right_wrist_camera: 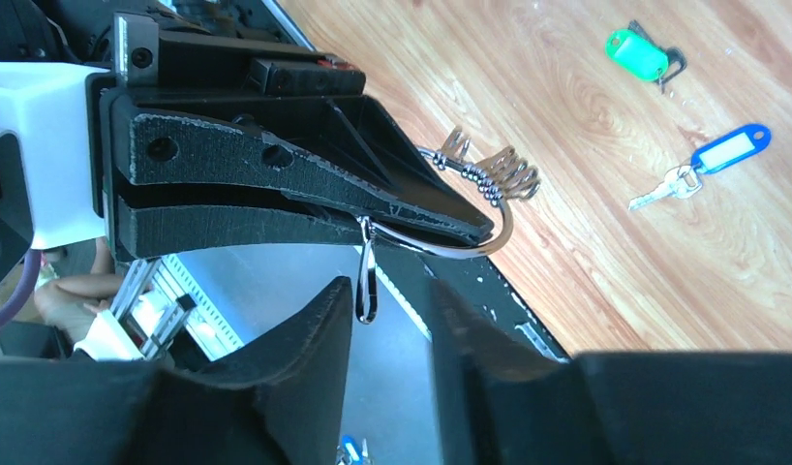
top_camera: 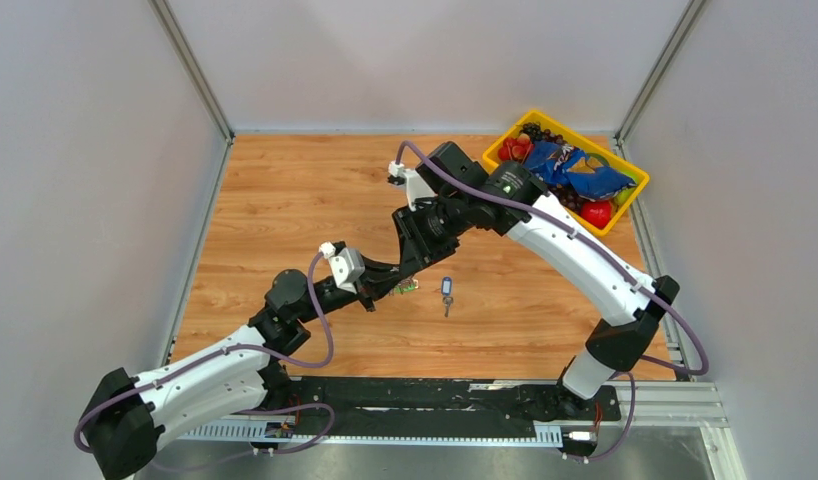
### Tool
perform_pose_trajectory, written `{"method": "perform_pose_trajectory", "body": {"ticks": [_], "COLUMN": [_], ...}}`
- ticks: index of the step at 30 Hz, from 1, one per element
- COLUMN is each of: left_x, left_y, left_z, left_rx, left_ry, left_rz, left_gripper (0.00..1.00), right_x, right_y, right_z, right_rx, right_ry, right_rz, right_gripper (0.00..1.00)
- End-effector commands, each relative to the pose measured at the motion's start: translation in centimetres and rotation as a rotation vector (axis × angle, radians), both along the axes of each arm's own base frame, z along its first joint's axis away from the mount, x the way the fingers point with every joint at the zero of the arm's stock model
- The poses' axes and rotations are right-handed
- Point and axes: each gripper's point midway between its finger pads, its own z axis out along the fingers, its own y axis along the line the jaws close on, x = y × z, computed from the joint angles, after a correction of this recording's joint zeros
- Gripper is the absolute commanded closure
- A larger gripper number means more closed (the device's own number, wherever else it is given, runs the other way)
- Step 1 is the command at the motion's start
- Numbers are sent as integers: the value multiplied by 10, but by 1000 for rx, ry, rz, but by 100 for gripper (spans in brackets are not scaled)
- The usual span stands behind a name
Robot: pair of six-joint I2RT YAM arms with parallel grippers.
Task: Put the keys on the keyring
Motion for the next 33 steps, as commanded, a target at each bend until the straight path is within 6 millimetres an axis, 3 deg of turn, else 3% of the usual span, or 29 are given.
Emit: {"method": "perform_pose_trajectory", "body": {"ticks": [1,7,12,22,33], "left_x": [-8,-7,-1,9,17], "left_y": [1,3,9,14,15], "left_z": [41,45,52,74,65], "left_rx": [-89,-94,-130,-235,-289], "left_ry": [-48,10,101,312,531], "left_rz": [-27,-12,35,97,150], "left_gripper": [100,100,100,100,100], "right_x": [5,19,21,25,28], "right_y": [-1,-3,-6,-8,14], "right_z": [32,60,84,92,98], "right_rx": [105,201,330,472,494], "right_ry": [-116,-270,-405,-553,-588], "right_rz": [-38,-66,-70,-90,-86], "right_gripper": [58,48,48,49,53]}}
